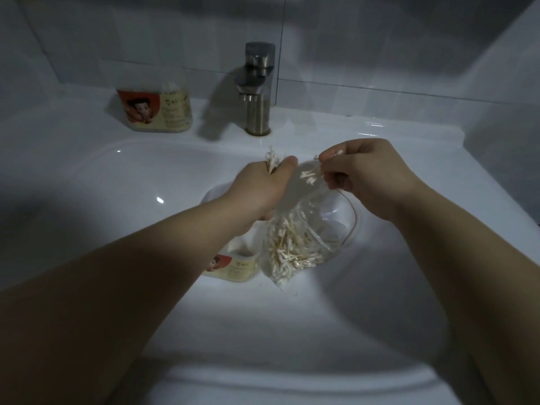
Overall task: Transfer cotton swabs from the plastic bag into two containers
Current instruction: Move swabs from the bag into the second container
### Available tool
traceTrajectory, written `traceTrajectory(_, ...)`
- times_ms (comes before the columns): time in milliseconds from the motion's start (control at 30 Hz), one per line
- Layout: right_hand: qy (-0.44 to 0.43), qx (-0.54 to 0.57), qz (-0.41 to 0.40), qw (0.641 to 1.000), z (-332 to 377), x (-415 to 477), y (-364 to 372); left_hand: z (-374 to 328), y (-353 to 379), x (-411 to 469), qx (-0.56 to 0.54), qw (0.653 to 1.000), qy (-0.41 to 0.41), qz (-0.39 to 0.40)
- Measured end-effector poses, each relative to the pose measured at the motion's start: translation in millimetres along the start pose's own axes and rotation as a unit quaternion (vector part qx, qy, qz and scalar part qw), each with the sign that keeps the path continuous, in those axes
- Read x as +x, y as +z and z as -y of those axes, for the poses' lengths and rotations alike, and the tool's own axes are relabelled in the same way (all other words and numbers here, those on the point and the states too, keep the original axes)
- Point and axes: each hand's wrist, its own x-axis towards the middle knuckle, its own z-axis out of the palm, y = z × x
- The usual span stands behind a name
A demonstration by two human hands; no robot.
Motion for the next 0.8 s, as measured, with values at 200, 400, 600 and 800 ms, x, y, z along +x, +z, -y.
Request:
traceTrajectory(200, 0.013, -0.004, 0.066, 0.998, 0.1, -3.6, 2.5, 0.7, 3.2, -0.1, -0.046, 0.999, 0.013, -0.004)
traceTrajectory(400, 0.004, -0.045, 0.164, 0.985, -4.4, -9.2, 13.6, -2.6, 4.9, -8.9, -0.112, 0.988, -0.004, 0.109)
traceTrajectory(600, -0.003, -0.102, 0.143, 0.985, -6.0, -8.6, 13.2, 1.3, 5.0, -5.1, -0.014, 0.995, 0.012, 0.097)
traceTrajectory(800, 0.014, -0.018, 0.085, 0.996, -1.0, -6.7, 16.2, 1.0, 4.5, -3.2, 0.027, 0.996, 0.024, 0.077)
